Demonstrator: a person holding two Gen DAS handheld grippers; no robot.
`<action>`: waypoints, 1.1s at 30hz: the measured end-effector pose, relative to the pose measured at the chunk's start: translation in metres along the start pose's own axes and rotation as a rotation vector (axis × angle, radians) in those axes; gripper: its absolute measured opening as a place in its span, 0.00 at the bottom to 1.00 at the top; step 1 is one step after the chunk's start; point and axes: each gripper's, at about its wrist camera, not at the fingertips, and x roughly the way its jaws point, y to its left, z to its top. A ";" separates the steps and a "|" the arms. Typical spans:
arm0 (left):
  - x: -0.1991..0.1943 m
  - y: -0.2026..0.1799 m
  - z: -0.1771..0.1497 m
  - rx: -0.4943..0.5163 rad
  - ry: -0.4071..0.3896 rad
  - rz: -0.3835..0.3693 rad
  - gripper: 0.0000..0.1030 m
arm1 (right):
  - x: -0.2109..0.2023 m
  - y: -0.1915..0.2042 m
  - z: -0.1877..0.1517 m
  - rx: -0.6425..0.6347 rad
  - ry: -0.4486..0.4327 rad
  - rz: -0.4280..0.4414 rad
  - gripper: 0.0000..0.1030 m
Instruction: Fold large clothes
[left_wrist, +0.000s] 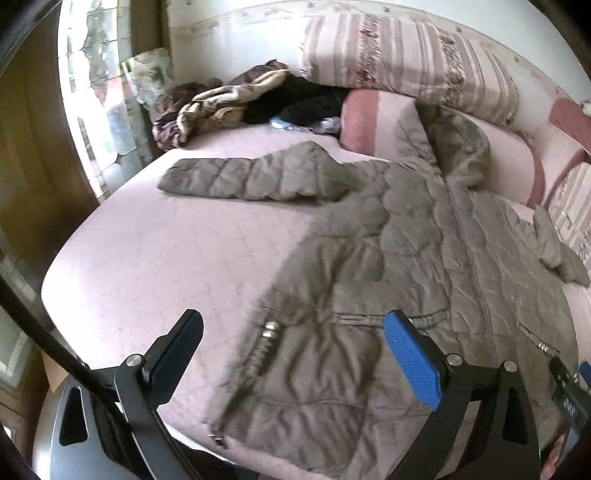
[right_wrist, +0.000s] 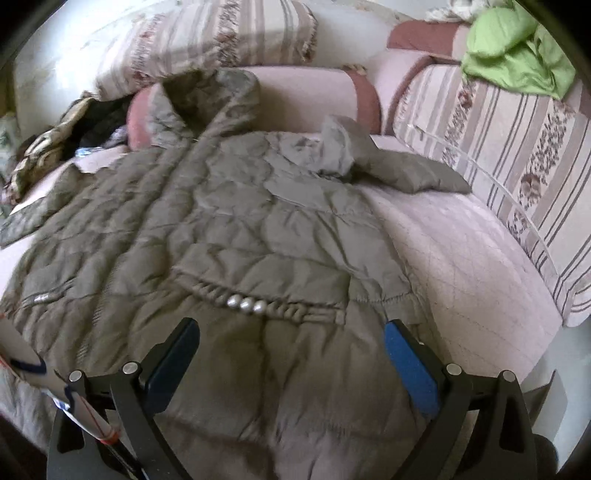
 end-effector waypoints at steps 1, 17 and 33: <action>-0.001 0.005 0.001 -0.008 -0.001 -0.002 0.96 | -0.005 0.002 -0.001 -0.009 -0.008 0.004 0.98; 0.109 0.040 -0.015 -0.070 0.352 -0.192 0.33 | -0.032 -0.007 -0.016 -0.008 0.005 -0.036 0.98; 0.025 0.040 0.019 -0.007 0.076 -0.036 0.75 | -0.036 0.022 0.010 -0.088 -0.020 0.007 0.98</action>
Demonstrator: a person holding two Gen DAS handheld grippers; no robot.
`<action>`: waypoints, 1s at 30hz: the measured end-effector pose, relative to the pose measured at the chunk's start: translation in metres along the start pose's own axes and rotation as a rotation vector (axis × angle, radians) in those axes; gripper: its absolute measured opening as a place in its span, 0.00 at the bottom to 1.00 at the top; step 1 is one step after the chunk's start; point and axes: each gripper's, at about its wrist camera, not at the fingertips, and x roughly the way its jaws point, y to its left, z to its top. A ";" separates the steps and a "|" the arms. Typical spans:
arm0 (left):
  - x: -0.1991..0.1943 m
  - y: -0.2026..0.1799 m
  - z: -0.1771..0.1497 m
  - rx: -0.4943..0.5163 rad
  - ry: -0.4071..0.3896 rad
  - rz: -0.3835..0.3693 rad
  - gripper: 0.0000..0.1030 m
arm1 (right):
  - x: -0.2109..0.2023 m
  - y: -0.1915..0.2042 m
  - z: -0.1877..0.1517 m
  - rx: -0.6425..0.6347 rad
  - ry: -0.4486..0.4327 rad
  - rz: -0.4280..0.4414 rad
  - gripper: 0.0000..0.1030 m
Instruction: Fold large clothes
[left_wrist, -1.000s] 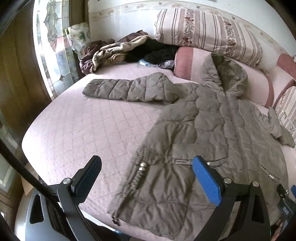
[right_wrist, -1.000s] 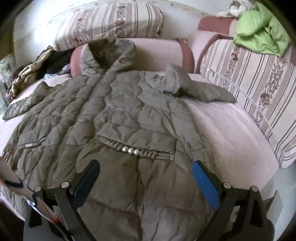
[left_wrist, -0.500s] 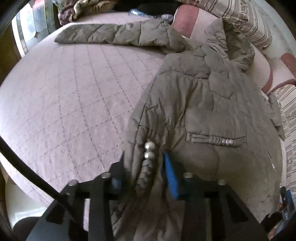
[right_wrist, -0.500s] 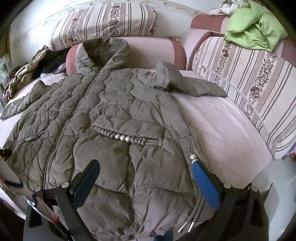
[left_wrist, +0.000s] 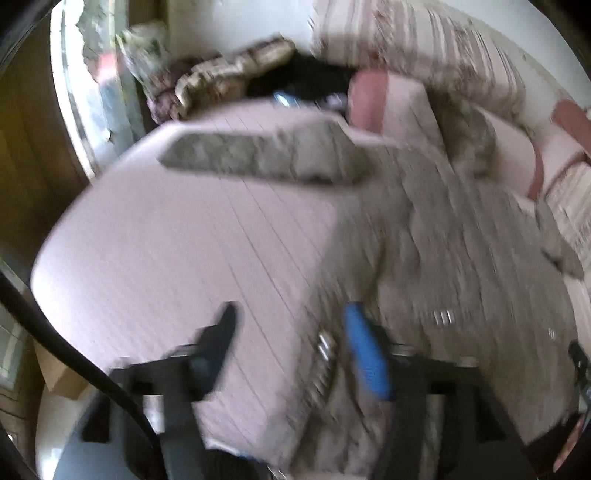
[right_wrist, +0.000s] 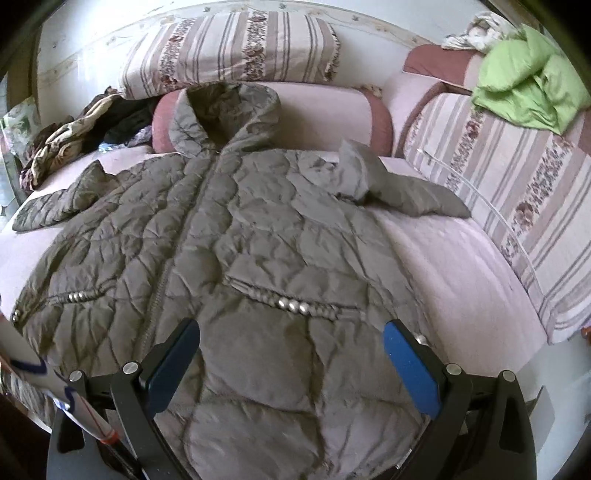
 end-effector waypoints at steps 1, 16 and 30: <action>0.002 0.005 0.013 -0.013 -0.026 0.026 0.77 | 0.003 0.002 0.003 -0.002 0.000 0.007 0.98; 0.192 0.139 0.146 -0.499 0.182 -0.009 0.78 | 0.097 0.010 0.076 -0.002 -0.020 0.069 0.98; 0.292 0.173 0.207 -0.642 0.176 0.041 0.84 | 0.162 -0.030 0.070 0.157 0.127 0.125 0.98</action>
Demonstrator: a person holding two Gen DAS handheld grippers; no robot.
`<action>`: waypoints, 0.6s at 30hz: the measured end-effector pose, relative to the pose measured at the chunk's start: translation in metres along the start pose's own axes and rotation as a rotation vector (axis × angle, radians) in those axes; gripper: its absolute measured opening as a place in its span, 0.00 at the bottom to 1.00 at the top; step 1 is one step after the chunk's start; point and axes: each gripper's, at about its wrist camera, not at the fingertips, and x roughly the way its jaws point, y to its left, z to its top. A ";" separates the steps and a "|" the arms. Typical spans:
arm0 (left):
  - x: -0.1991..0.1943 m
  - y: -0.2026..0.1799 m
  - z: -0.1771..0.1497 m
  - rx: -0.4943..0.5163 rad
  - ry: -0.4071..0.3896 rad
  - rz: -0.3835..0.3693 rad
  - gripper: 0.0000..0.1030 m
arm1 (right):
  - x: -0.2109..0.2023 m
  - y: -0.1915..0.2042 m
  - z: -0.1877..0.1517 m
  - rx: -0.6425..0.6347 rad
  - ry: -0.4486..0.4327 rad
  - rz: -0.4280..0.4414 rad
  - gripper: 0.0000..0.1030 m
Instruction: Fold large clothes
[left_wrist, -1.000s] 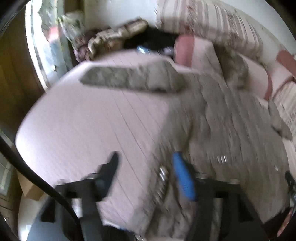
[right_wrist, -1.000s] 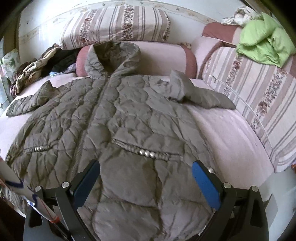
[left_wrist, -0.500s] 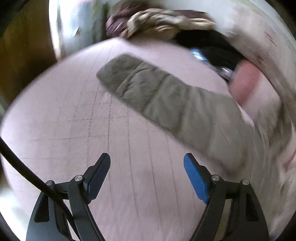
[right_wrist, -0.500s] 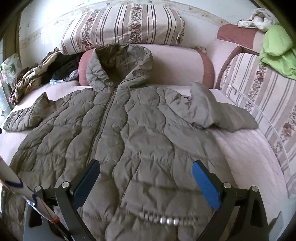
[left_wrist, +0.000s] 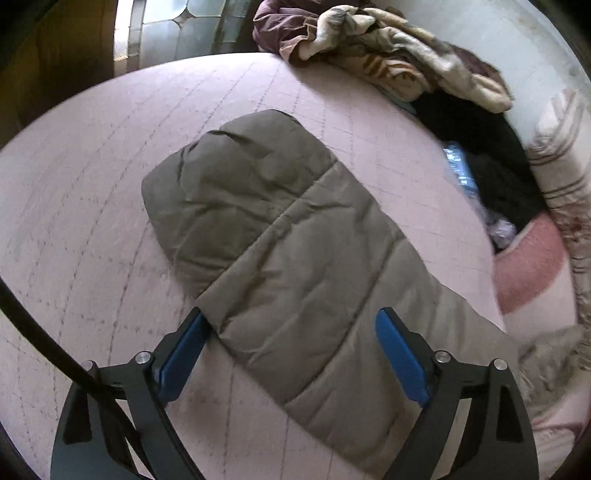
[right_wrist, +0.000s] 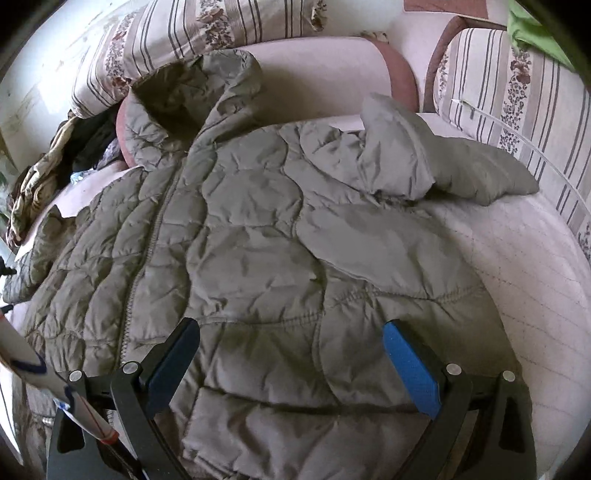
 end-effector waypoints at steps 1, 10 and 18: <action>-0.001 -0.003 0.001 0.018 -0.002 0.036 0.76 | 0.003 0.001 -0.001 -0.004 0.006 -0.005 0.98; -0.076 -0.079 -0.020 0.240 -0.029 -0.043 0.13 | -0.002 -0.003 0.005 -0.024 -0.024 -0.011 0.88; -0.185 -0.224 -0.133 0.595 -0.065 -0.335 0.12 | -0.028 -0.026 0.012 0.061 -0.086 0.010 0.87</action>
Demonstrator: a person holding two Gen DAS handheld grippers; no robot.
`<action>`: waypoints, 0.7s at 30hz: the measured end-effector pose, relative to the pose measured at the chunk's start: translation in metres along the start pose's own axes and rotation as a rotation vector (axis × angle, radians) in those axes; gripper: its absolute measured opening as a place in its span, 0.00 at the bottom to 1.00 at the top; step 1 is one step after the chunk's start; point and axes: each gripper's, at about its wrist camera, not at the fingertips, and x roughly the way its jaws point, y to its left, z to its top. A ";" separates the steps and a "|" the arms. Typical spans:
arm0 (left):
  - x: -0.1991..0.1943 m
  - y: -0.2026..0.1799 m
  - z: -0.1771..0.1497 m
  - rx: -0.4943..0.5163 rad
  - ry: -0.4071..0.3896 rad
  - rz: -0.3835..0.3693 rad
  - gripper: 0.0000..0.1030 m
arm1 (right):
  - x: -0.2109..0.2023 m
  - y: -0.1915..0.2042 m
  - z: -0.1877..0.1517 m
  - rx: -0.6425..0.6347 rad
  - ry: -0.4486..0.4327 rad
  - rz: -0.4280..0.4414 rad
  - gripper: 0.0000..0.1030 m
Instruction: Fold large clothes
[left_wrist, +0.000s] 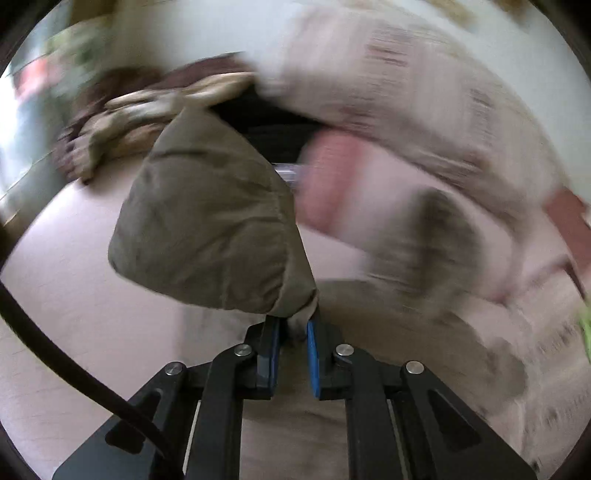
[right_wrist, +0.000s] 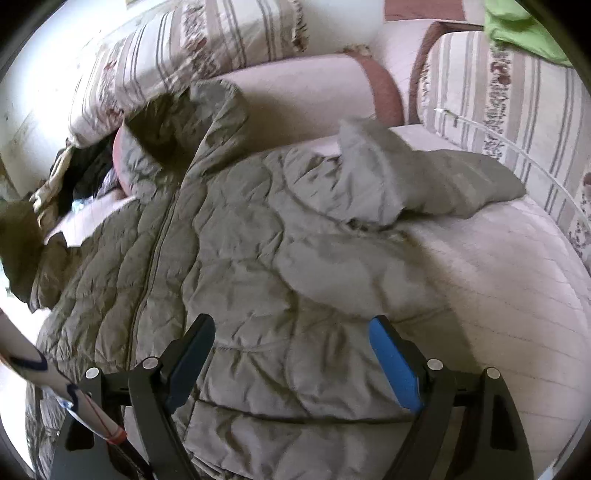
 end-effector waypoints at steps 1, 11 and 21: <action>-0.002 -0.031 -0.007 0.043 0.008 -0.055 0.12 | -0.003 -0.004 0.001 0.008 -0.012 -0.006 0.87; 0.000 -0.190 -0.130 0.286 0.138 -0.261 0.52 | -0.016 -0.063 0.010 0.146 -0.042 -0.056 0.87; -0.037 -0.124 -0.211 0.312 0.057 0.031 0.62 | -0.013 -0.068 0.003 0.134 -0.014 0.002 0.87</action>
